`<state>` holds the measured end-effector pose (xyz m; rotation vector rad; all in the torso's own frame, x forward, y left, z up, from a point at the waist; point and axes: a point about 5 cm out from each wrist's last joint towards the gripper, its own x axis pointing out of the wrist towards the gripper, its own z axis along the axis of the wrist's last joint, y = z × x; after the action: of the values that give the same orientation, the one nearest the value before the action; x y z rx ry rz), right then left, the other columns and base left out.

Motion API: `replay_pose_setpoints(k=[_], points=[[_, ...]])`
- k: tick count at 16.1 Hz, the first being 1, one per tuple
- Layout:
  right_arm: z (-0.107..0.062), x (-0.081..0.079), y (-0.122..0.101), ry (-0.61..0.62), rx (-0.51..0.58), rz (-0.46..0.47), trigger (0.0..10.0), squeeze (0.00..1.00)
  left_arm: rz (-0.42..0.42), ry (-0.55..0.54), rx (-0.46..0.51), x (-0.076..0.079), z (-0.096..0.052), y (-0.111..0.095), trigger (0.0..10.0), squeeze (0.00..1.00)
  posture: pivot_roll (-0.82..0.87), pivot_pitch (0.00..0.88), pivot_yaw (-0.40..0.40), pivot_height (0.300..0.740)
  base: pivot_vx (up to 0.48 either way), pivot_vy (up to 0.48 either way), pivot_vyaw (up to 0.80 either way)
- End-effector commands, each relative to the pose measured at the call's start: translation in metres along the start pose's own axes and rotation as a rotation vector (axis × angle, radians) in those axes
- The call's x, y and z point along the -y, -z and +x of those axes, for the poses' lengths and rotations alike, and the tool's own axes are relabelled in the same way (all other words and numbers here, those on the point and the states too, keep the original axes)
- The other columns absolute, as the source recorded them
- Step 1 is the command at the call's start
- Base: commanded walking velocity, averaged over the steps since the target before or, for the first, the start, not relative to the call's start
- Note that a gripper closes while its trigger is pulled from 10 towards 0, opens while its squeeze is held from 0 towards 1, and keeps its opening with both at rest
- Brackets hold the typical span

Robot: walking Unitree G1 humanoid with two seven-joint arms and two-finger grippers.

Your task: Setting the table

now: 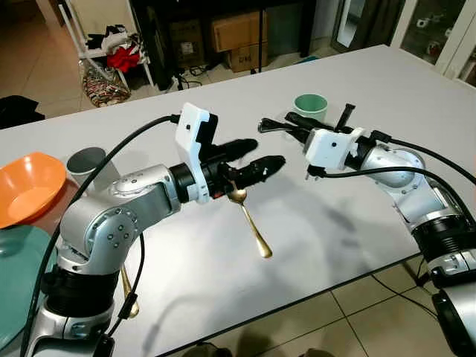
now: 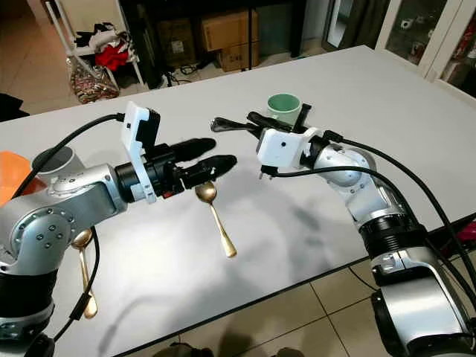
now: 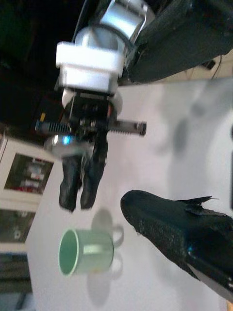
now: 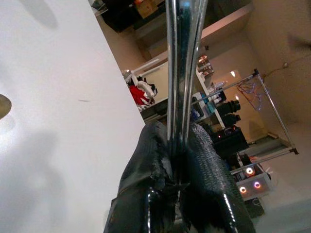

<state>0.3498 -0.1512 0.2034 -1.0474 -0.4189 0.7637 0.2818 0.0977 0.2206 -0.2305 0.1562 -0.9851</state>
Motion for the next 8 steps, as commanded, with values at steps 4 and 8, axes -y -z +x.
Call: replay_pose_setpoints(k=[4,8], points=[[0.006,-0.011,-0.008,-0.054,0.038,-0.03,10.0,0.0,0.036,-0.098,0.046,-0.012,0.0,-0.007,10.0,0.0,-0.1,0.017,0.129,0.74,0.0,0.0,0.0],[0.007,-0.016,-0.007,-0.08,0.028,-0.073,10.0,0.0,0.019,-0.048,0.042,-0.005,0.004,-0.002,4.9,0.0,-0.1,0.008,0.13,0.74,0.0,0.0,0.0]])
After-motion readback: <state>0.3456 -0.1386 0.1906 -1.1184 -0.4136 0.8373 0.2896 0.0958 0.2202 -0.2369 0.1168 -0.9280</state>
